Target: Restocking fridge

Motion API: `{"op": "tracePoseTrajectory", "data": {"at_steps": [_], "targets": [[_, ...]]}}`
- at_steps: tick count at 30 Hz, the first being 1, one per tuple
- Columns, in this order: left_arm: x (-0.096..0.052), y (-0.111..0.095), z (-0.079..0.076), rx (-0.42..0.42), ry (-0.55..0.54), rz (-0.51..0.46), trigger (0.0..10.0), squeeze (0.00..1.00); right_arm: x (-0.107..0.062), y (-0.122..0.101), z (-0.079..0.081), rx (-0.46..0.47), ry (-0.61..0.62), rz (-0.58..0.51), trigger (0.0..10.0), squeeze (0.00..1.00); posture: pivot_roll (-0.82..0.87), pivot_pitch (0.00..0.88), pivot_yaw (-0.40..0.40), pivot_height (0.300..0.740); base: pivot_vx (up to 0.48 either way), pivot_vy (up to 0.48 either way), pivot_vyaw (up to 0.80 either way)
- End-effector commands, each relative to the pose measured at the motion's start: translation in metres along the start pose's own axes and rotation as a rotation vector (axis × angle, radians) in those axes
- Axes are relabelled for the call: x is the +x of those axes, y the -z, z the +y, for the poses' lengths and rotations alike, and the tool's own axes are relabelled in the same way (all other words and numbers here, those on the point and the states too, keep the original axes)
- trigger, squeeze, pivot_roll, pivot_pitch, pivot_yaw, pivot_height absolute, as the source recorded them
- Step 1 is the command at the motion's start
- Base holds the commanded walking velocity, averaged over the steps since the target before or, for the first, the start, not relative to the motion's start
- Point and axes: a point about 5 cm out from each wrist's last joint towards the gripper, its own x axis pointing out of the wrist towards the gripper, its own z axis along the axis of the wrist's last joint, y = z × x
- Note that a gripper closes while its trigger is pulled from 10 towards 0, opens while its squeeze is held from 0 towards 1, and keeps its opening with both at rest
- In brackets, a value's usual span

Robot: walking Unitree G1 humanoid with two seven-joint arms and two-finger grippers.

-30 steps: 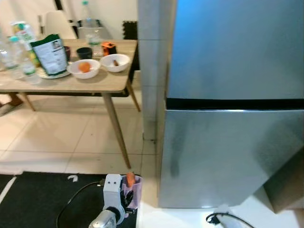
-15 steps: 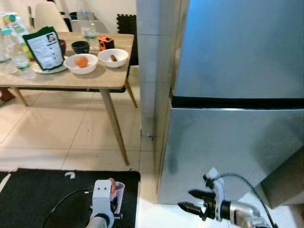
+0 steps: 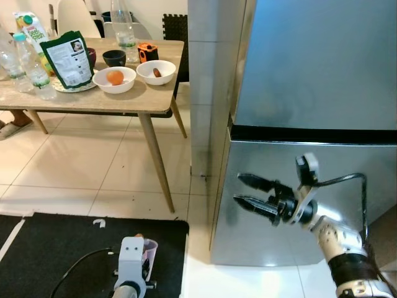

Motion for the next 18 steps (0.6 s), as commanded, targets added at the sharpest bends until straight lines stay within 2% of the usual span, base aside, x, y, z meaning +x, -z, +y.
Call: {"op": "tracePoseTrajectory", "data": {"at_steps": [1,2,3,4,5,6,11,13,14,15,18], "targets": [[-0.002,0.002,0.005,0.031,-0.008,0.003,10.0,0.0,0.009,-0.025,0.0,-0.148,-0.031,0.03,10.0,1.0,-0.05,0.067,-0.049,0.74,0.0,0.0,0.0],[-0.002,0.002,0.004,0.031,-0.006,0.003,10.0,0.0,0.011,-0.032,0.002,-0.201,-0.054,0.081,10.0,0.7,-0.05,0.068,-0.051,0.74,0.0,0.0,0.0],[-0.002,0.002,0.004,0.031,-0.006,0.003,10.0,0.0,0.011,-0.032,0.002,-0.201,-0.054,0.081,10.0,0.7,-0.05,0.068,-0.051,0.74,0.0,0.0,0.0],[-0.002,0.003,0.003,0.032,-0.005,0.003,10.0,0.0,0.011,-0.038,0.004,-0.237,-0.072,0.129,10.0,0.0,-0.05,0.069,-0.053,0.74,0.0,0.0,0.0],[-0.002,0.003,0.003,0.032,-0.005,0.003,10.0,0.0,0.011,-0.038,0.004,-0.237,-0.072,0.129,10.0,0.0,-0.05,0.069,-0.053,0.74,0.0,0.0,0.0],[-0.002,0.003,0.003,0.032,-0.004,0.002,10.0,0.0,0.01,-0.046,0.007,-0.289,-0.096,0.197,10.0,0.0,-0.05,0.07,-0.055,0.74,0.0,0.0,0.0],[-0.002,0.003,0.002,0.033,-0.003,0.002,10.0,0.0,0.01,-0.059,0.008,-0.368,-0.096,0.288,10.0,0.0,-0.05,0.069,-0.057,0.74,0.0,0.0,0.0],[-0.002,0.004,0.002,0.035,-0.002,0.006,10.0,0.0,0.01,-0.069,0.0,-0.481,-0.022,0.415,10.0,0.0,-0.05,0.063,-0.062,0.74,0.0,0.0,0.0],[-0.002,0.004,0.002,0.035,-0.002,0.006,10.0,0.0,0.01,-0.069,0.0,-0.481,-0.022,0.415,10.0,0.0,-0.05,0.063,-0.062,0.74,0.0,0.0,0.0],[-0.003,0.005,0.001,0.036,-0.001,0.008,10.0,0.0,0.01,-0.073,-0.007,-0.549,0.05,0.5,10.0,0.0,-0.05,0.059,-0.063,0.74,0.0,0.0,0.0],[-0.003,0.005,0.001,0.038,0.001,0.01,10.0,0.0,0.009,-0.074,-0.013,-0.591,0.101,0.563,10.0,0.0,-0.05,0.053,-0.065,0.74,0.0,0.0,0.0]]}}
